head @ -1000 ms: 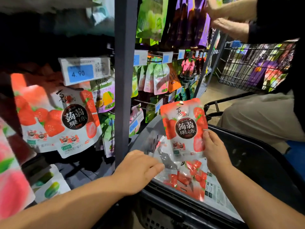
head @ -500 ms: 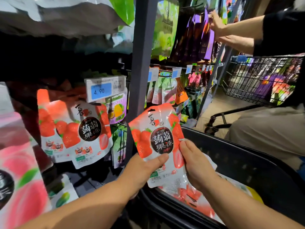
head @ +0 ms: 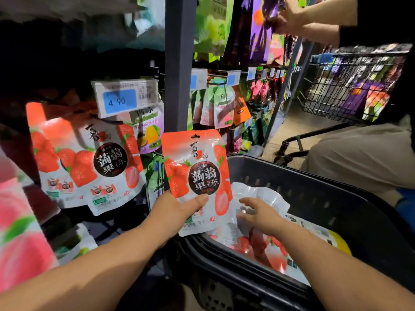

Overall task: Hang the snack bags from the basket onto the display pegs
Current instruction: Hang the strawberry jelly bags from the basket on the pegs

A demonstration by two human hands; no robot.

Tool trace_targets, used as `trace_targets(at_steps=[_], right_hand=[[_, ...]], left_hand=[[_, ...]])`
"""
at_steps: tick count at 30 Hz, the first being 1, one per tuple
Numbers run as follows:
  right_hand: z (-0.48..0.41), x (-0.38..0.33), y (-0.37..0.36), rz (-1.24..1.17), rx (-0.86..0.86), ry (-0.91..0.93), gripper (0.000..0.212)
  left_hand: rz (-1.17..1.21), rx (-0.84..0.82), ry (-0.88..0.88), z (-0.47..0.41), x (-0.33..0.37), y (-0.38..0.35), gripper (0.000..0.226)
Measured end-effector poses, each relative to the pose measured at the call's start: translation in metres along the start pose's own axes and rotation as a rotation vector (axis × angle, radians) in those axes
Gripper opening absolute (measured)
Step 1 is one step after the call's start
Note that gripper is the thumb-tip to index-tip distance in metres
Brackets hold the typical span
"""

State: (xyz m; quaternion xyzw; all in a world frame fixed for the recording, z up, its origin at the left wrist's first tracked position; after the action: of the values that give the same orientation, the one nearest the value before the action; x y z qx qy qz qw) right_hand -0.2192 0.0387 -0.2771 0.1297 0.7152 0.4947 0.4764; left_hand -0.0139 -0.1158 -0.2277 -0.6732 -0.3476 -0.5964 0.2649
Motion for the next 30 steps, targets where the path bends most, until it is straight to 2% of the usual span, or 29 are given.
trace_targets(at_steps=[3, 6, 10, 15, 21, 26, 30], right_hand=[[-0.001, 0.003, -0.006, 0.192, -0.027, 0.1, 0.064], [0.001, 0.001, -0.013, 0.223, -0.064, 0.109, 0.067], [-0.005, 0.002, -0.016, 0.266, 0.016, 0.123, 0.068], [-0.008, 0.012, -0.013, 0.202, 0.09, -0.008, 0.048], [-0.007, 0.02, -0.007, 0.08, 0.102, -0.087, 0.036], [-0.011, 0.039, 0.011, -0.111, 0.317, -0.228, 0.015], [-0.012, 0.058, 0.025, -0.28, 0.499, -0.397, 0.015]], left_hand=[[-0.035, -0.007, -0.01, 0.0, -0.003, 0.001, 0.008], [-0.093, 0.023, -0.038, 0.0, -0.002, -0.001, 0.011], [-0.128, 0.029, -0.069, 0.001, -0.003, -0.005, 0.013], [-0.134, 0.016, -0.076, 0.002, -0.006, -0.002, 0.014], [-0.129, 0.014, -0.06, 0.003, -0.004, -0.003, 0.013], [-0.139, 0.027, -0.053, 0.005, -0.004, -0.003, 0.012], [-0.15, 0.02, -0.068, 0.006, -0.002, -0.002, 0.012]])
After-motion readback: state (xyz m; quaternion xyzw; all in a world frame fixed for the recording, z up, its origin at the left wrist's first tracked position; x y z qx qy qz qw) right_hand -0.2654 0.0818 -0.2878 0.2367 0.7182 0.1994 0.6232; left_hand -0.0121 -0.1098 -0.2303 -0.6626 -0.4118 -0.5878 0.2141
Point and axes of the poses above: each hand's wrist, its own z-axis away from the middle knuckle, its own y-axis out of the back of the hand, x = y × z, the point moved 1 cm from there along -z, towards the middle knuckle, and after that the axes turned 14 degrees about x, right-handed, at the moved point
